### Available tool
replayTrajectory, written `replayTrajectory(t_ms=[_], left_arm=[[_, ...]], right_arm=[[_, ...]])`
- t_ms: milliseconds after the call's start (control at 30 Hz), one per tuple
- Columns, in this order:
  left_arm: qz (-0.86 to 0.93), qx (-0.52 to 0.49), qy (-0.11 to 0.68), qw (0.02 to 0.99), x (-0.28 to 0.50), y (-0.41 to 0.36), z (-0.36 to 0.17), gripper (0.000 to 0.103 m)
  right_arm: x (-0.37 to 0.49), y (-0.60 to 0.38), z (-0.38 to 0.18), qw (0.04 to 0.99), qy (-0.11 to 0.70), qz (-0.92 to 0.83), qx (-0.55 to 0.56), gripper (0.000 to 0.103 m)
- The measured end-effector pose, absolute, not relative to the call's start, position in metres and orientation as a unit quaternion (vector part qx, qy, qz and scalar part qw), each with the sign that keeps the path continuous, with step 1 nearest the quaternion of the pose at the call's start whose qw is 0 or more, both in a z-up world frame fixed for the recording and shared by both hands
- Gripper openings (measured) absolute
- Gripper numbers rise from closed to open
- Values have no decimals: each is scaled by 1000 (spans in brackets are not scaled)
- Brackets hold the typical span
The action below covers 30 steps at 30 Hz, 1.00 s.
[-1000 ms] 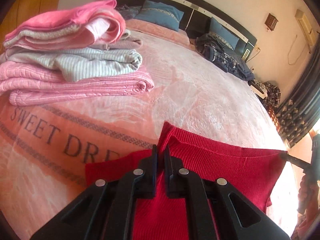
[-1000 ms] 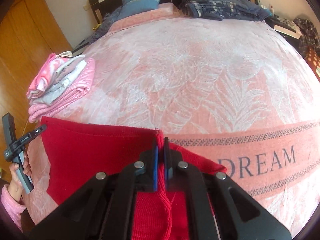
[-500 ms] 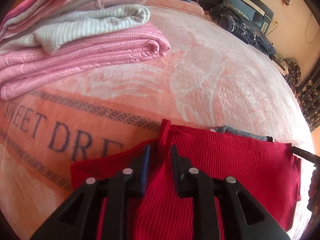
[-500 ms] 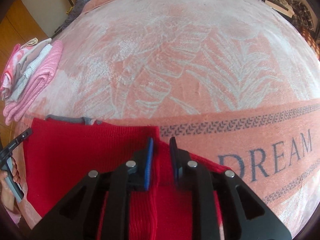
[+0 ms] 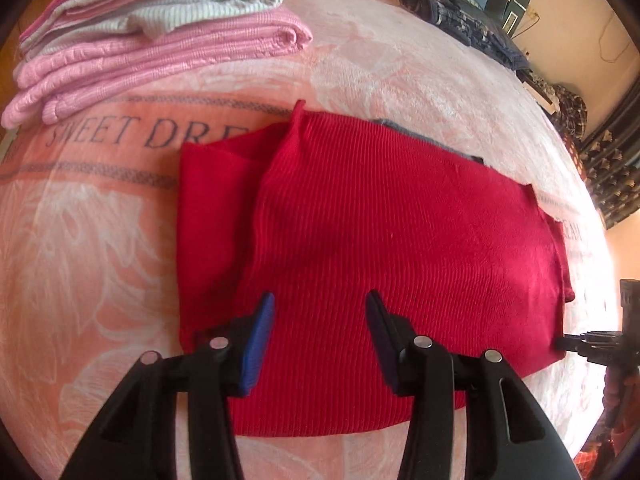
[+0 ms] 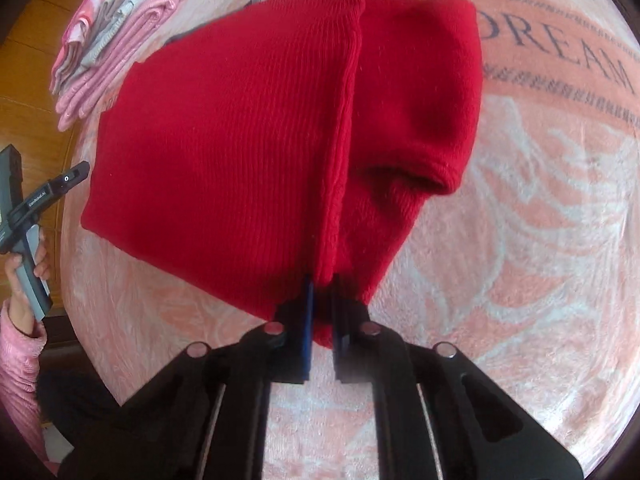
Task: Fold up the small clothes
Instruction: 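Release the hem with both grippers and smooth the folded sweater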
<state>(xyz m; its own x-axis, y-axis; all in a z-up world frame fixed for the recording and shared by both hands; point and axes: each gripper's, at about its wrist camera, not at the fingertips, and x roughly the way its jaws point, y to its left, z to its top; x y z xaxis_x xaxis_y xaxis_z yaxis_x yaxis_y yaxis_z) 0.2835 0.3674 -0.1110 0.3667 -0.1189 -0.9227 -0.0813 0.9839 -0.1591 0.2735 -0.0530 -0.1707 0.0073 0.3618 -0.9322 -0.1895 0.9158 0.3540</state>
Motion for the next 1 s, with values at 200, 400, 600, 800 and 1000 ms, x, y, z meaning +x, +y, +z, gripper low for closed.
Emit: replayTrajectory(t_ms=[200, 400, 600, 800, 1000], left_arm=[[14, -124, 591, 797, 273, 380, -140, 45], [22, -173, 555, 813, 271, 375, -98, 50], [29, -141, 546, 826, 291, 365, -99, 62], [26, -121, 571, 811, 302, 366, -128, 62], [13, -135, 583, 801, 305, 370, -141, 64]], right_arm=[[269, -57, -164, 707, 677, 186, 84, 10], [308, -53, -121, 746, 635, 164, 118, 29], [348, -53, -159, 740, 650, 112, 133, 22], [345, -75, -166, 741, 640, 112, 167, 3], [338, -94, -166, 748, 633, 76, 184, 0]])
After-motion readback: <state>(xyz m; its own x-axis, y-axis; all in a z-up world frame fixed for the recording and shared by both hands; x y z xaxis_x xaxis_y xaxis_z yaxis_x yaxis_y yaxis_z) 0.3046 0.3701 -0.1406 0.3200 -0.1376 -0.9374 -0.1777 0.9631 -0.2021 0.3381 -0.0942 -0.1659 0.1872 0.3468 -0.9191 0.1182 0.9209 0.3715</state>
